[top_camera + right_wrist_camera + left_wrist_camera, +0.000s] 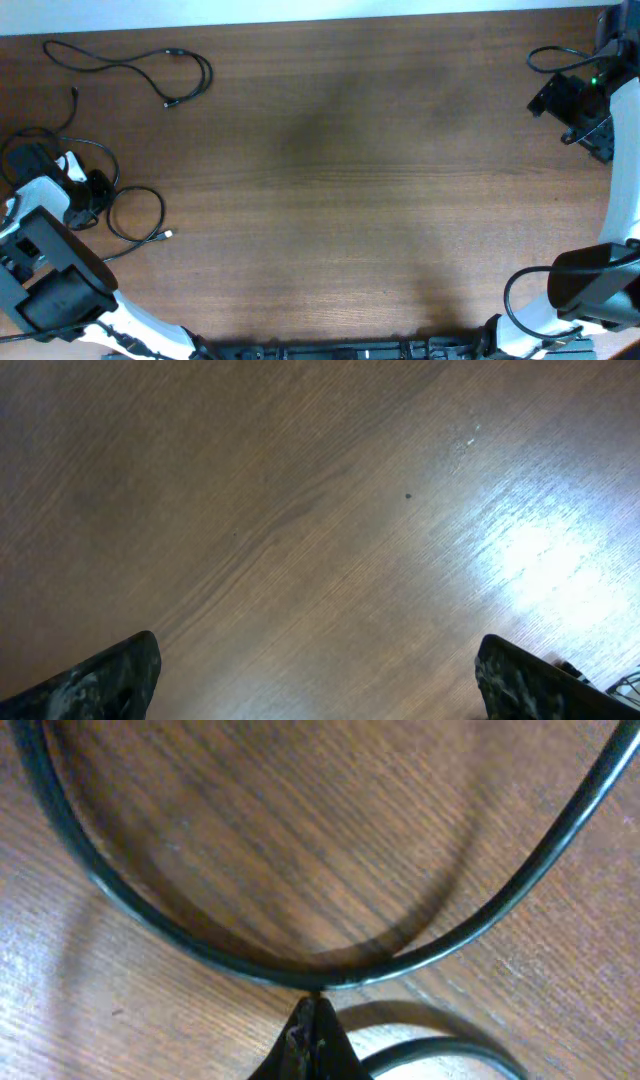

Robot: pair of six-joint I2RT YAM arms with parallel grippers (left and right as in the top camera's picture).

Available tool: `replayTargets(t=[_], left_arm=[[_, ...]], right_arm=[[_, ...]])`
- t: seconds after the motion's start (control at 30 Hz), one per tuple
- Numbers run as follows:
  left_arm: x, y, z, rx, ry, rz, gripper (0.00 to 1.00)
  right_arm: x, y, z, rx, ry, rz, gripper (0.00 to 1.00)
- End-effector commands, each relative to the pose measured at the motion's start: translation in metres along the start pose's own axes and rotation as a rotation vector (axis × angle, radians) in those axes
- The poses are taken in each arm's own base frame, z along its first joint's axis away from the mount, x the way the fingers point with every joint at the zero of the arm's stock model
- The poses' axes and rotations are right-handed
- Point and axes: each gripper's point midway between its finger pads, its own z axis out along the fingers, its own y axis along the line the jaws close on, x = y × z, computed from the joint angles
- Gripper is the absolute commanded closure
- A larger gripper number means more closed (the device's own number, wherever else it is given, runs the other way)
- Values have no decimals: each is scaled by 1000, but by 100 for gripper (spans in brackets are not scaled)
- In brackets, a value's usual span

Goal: Untangle cables

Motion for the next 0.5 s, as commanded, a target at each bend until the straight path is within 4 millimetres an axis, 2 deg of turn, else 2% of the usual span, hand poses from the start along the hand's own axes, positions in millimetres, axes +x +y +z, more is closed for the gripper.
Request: replayTargets(t=[0.0, 0.07, 0.13, 0.2, 0.27, 0.3, 0.33, 0.37, 0.4, 0.47], left_arm=[[0, -1, 8, 9, -3, 21, 100], [2, 0, 16, 9, -5, 21, 100], [9, 4, 40, 10, 22, 16, 100], [-11, 5, 39, 6, -45, 15, 98], [-54, -15, 12, 100, -117, 31, 100], [-80, -35, -22, 191, -154, 39, 96], [-93, -42, -51, 215, -157, -9, 100], [-94, -45, -79, 214, -130, -65, 100], [-88, -41, -100, 176, -100, -139, 100], [-51, 40, -126, -259, -79, -669, 100]], right_arm=[[-2, -2, 0, 4, -5, 11, 2], [-2, -2, 0, 4, -5, 11, 2], [-2, -2, 0, 4, -5, 11, 2], [-2, -2, 0, 4, -5, 11, 2], [-2, -2, 0, 4, -5, 10, 1], [-2, -2, 0, 4, -5, 10, 2], [-2, -2, 0, 4, -5, 10, 1], [-2, -2, 0, 4, -5, 10, 2], [-2, -1, 0, 4, -5, 10, 2], [-2, -2, 0, 4, -5, 11, 2]])
